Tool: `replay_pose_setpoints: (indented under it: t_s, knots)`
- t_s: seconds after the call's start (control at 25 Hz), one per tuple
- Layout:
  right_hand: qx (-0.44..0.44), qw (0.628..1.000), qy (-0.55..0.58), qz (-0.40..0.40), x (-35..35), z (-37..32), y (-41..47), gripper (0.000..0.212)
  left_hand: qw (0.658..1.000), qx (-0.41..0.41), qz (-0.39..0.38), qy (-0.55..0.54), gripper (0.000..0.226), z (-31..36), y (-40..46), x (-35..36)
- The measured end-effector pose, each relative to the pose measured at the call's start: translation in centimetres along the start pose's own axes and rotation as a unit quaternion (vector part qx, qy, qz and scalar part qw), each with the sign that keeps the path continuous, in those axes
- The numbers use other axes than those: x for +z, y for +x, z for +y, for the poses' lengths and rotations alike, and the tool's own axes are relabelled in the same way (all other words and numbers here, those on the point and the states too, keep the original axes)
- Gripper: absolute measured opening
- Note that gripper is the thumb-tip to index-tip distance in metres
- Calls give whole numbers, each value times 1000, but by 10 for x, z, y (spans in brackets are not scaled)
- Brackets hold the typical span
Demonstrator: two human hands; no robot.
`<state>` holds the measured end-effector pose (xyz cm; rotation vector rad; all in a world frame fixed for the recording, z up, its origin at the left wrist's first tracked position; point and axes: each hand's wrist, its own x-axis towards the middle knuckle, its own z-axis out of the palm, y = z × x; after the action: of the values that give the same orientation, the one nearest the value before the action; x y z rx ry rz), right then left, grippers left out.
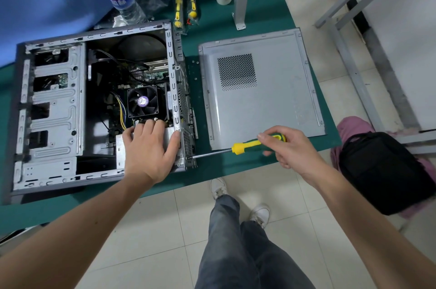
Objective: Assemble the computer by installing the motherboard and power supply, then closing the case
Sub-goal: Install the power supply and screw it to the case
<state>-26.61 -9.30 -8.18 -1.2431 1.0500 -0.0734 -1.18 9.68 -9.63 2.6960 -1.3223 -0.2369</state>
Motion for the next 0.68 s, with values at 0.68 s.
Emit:
replay_pose_setpoints:
  t_s: [0.68]
  knots:
    - [50, 995, 87, -16, -2, -5, 5, 6, 1000, -3, 3, 3, 40, -1, 0, 1]
